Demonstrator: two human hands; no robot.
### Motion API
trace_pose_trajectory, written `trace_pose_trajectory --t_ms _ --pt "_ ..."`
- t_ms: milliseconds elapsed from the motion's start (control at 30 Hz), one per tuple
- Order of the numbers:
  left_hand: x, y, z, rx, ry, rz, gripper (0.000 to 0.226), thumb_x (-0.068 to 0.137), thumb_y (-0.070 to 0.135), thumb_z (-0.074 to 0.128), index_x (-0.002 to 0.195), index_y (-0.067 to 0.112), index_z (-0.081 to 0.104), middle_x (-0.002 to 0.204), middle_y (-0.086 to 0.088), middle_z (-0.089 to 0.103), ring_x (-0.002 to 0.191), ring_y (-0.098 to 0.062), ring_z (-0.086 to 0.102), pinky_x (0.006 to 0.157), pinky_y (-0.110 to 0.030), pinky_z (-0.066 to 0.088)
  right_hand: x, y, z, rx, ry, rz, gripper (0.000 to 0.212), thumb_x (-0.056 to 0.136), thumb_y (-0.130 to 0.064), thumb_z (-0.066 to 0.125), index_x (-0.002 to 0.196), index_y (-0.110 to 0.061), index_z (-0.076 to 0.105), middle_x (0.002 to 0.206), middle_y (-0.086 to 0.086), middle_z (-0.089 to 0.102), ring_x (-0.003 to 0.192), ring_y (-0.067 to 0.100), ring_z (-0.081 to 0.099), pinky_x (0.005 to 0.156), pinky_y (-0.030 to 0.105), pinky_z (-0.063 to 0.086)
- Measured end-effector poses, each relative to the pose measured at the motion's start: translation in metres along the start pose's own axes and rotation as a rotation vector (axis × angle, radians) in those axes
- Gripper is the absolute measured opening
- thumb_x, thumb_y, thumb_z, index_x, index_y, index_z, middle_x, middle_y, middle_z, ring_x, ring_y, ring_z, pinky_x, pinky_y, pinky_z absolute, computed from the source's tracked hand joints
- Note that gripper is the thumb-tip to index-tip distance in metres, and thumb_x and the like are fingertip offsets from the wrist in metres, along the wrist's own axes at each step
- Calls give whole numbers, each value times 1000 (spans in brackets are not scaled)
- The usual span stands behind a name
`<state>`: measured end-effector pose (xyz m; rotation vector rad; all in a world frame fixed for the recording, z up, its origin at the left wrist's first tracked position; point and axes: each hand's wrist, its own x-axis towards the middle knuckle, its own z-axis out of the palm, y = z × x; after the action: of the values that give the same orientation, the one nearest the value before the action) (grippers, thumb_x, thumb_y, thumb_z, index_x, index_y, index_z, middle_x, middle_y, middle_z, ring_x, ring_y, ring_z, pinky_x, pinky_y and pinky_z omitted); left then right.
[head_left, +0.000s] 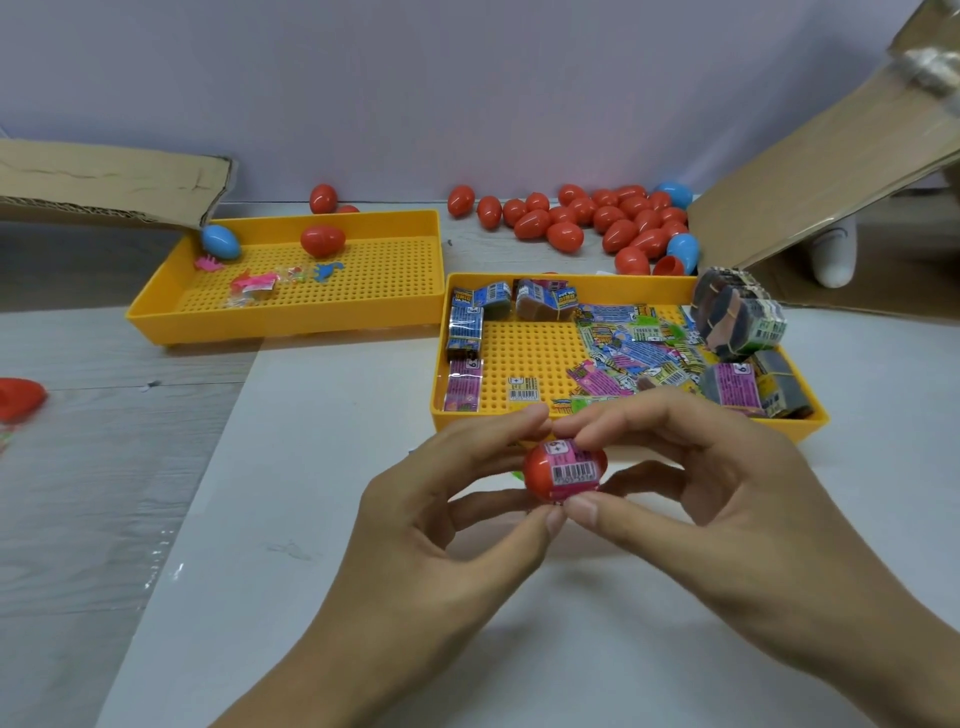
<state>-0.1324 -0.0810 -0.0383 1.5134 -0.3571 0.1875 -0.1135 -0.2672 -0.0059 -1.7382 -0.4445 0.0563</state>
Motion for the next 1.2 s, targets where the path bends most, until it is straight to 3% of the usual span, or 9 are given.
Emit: trace_pose_trajectory --t_ms 300,467,667,800,900,1000,1067,1133,1200 --pt "0 5 2 8 13 -36 46 77 13 77 121 23 70 109 -5 70 88 -29 74 76 -27 58 4 0 -1 62 48 80 22 74 -46 75 84 -27 75 72 -1 74 58 6 67 48 19 50" --pt "1 8 0 34 94 -101 38 73 29 79 111 30 76 93 -9 74 73 -23 74 70 -29 60 6 -5 -11 -124 -51 -27 45 70 -50 78 114 -44 69 105 -10 73 97 12 70 60 28 58" --pt "1 12 2 -87 131 -214 46 62 33 84 107 34 77 83 -12 76 64 -26 74 63 -25 59 10 -11 -17 -304 -35 -240 30 78 -30 80 107 -24 74 99 -11 73 89 13 69 57 26 55" --pt "7 12 5 -133 268 -228 45 56 26 95 97 27 80 80 -17 75 61 -34 73 55 -28 59 20 -25 -40 -649 232 -454 29 80 -24 77 108 -18 69 102 -11 69 89 8 64 65 21 50" --pt "9 8 4 -146 301 -253 31 55 17 78 86 24 81 74 -19 74 58 -35 72 49 -29 59 34 -43 -83 -859 499 -565 27 88 -30 74 113 -26 65 107 -21 64 87 5 63 72 18 46" --pt "10 11 9 -123 314 -300 24 55 12 73 77 15 82 70 -22 72 55 -35 71 45 -27 56 53 -72 -134 -873 739 -483 22 89 -55 66 109 -55 57 100 -38 58 86 -9 58 73 7 40" --pt "14 6 10 -148 262 -395 22 61 6 72 81 5 79 70 -25 70 50 -31 70 41 -24 53 68 -84 -171 -903 835 -385 22 84 -64 63 104 -58 57 95 -42 56 88 -14 54 77 6 41" --pt "10 4 9 -278 106 -535 13 81 -6 65 94 -6 66 63 -24 67 37 -21 64 35 -22 48 77 -88 -203 -1010 898 -260 40 77 -65 65 111 -45 62 101 -37 58 94 -10 53 94 24 46" --pt "10 4 7 -312 56 -598 28 68 -9 78 92 -4 64 61 -24 66 34 -21 62 32 -26 47 78 -87 -216 -1068 942 -85 61 71 -67 65 124 -37 58 121 -11 59 107 10 54 100 44 45"
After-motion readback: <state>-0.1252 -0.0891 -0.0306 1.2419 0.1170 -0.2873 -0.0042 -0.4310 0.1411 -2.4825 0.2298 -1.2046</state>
